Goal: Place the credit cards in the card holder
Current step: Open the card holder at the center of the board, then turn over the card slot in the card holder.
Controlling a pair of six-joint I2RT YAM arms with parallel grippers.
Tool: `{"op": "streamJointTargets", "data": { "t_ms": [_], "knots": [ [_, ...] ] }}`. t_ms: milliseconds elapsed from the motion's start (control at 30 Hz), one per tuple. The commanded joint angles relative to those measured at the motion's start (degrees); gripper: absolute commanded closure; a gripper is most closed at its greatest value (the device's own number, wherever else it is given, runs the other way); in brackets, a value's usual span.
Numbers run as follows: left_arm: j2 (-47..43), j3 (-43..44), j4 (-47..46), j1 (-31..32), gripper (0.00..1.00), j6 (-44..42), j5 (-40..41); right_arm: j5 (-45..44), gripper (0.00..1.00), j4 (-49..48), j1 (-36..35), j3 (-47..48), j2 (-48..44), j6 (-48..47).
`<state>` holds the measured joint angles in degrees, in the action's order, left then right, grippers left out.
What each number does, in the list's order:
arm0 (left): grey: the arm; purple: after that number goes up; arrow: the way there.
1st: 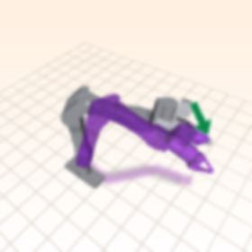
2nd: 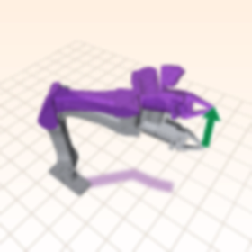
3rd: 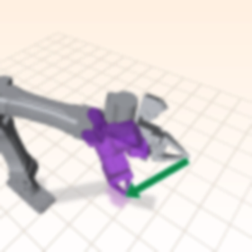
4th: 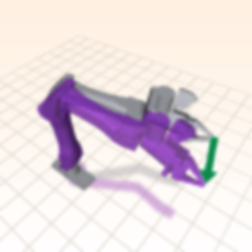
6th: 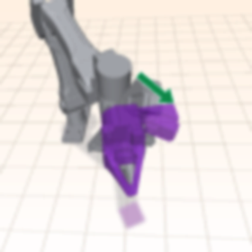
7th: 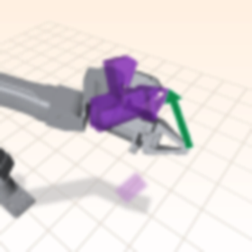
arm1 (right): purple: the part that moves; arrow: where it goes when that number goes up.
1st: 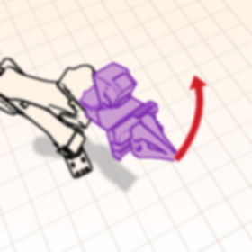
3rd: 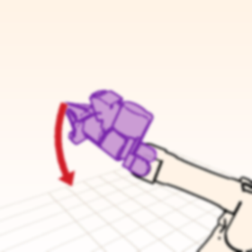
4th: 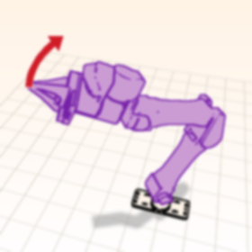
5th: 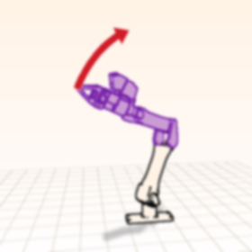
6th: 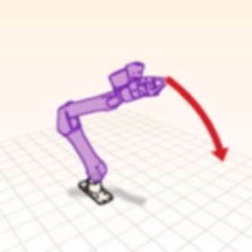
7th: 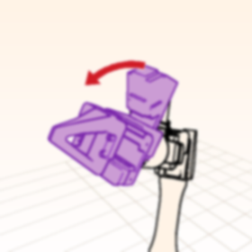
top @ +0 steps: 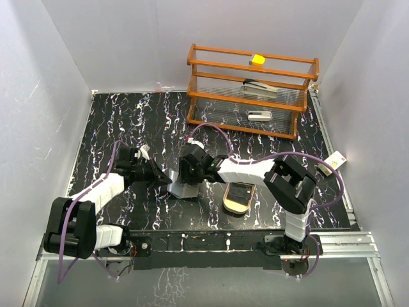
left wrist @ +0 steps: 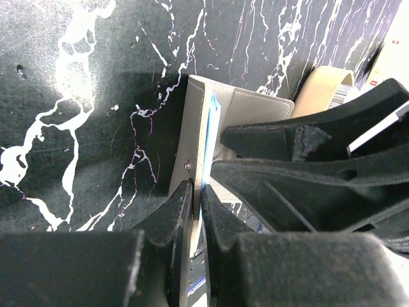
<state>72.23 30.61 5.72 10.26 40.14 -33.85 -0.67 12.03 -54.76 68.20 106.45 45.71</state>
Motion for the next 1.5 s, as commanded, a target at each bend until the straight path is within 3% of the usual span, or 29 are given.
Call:
{"op": "streamJointTargets", "data": {
  "t_ms": [0, 400, 800, 1000, 1267, 1467],
  "knots": [
    [-1.38, -1.26, -0.44, 0.27, 0.93, 0.39, -1.46, 1.29, 0.59, -8.0, 1.06, -2.09, -2.94, 4.24],
    [-1.37, -1.12, -0.28, 0.24, 0.92, 0.22, -1.49, 4.26, 0.46, -12.21, 1.94, -1.77, -1.8, 7.2],
    [-1.52, -1.04, -0.7, 0.28, 0.88, 0.29, -1.76, 4.04, 0.44, -11.78, 2.03, -0.56, 1.38, 7.18],
    [-1.17, -0.64, -0.71, 0.28, 0.87, 0.34, -2.04, 3.58, 0.47, -11.66, 2.42, -0.44, 2.54, 7.19],
    [-1.64, -0.84, -1.9, 0.27, 0.79, 1.01, -2.92, 3.54, 0.52, -10.2, 2.56, -0.89, 3.41, 6.85],
    [-0.42, -1.68, -3.06, 0.27, 0.79, 1.21, -2.95, 3.72, 0.61, -11.07, 2.58, -2.89, 2.85, 7.18]
  ]
}}
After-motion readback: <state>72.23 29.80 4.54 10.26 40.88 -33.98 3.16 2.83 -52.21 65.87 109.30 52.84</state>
